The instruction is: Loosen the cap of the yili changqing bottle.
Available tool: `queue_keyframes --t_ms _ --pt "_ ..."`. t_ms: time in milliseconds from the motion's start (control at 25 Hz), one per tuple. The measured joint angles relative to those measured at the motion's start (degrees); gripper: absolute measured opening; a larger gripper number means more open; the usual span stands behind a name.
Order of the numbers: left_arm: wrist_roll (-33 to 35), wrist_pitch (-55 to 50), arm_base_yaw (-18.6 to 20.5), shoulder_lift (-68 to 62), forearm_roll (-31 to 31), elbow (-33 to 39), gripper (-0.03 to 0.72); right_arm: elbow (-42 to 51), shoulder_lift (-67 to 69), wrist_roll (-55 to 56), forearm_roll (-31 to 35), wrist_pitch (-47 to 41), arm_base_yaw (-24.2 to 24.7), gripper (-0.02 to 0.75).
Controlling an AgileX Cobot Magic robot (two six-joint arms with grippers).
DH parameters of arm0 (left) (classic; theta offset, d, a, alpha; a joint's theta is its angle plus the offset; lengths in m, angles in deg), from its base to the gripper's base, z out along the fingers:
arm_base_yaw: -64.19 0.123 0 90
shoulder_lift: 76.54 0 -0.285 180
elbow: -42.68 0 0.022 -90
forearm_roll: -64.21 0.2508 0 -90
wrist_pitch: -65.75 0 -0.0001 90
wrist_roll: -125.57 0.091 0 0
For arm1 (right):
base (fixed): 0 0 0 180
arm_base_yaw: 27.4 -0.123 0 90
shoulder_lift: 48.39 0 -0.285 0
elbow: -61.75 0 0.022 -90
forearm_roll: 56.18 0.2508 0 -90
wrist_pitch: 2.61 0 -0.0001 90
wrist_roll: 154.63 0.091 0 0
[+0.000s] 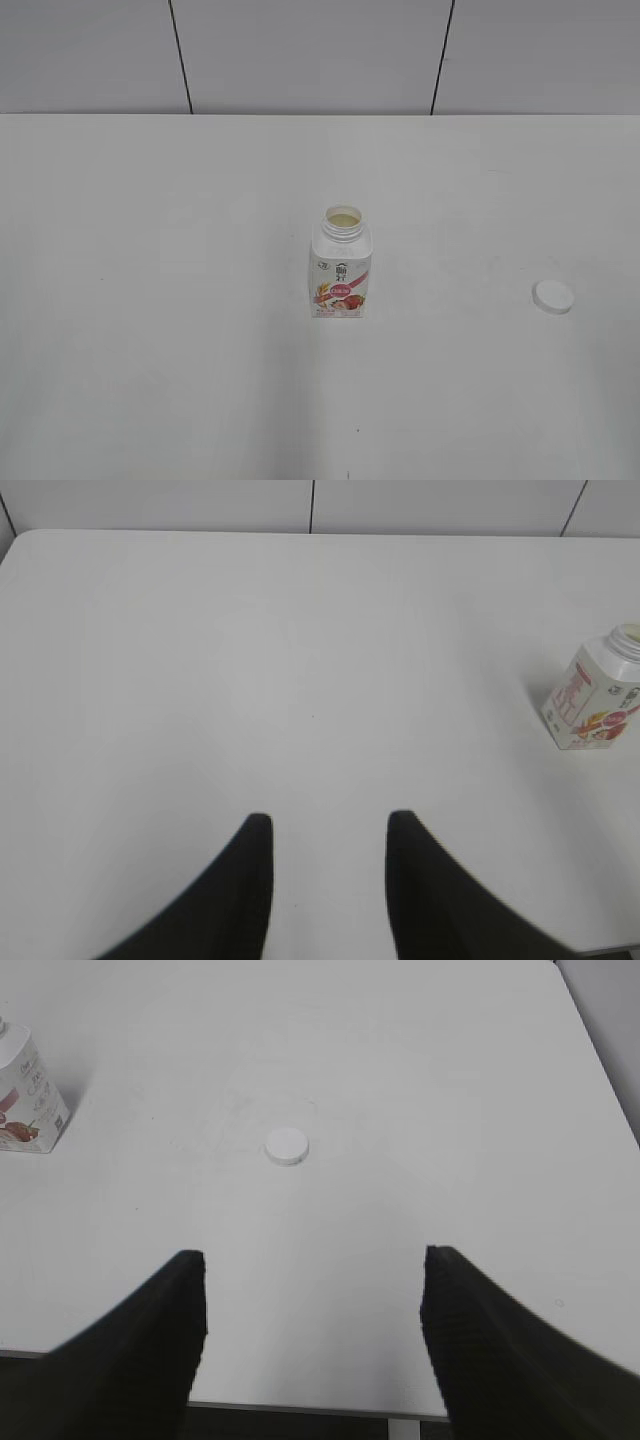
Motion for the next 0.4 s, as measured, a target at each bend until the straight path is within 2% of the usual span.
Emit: queue_keyframes --t_ms 400 --pt "0.05 0.00 0.00 0.00 -0.04 0.00 0.242 0.00 0.00 0.00 0.00 0.00 0.00 0.534"
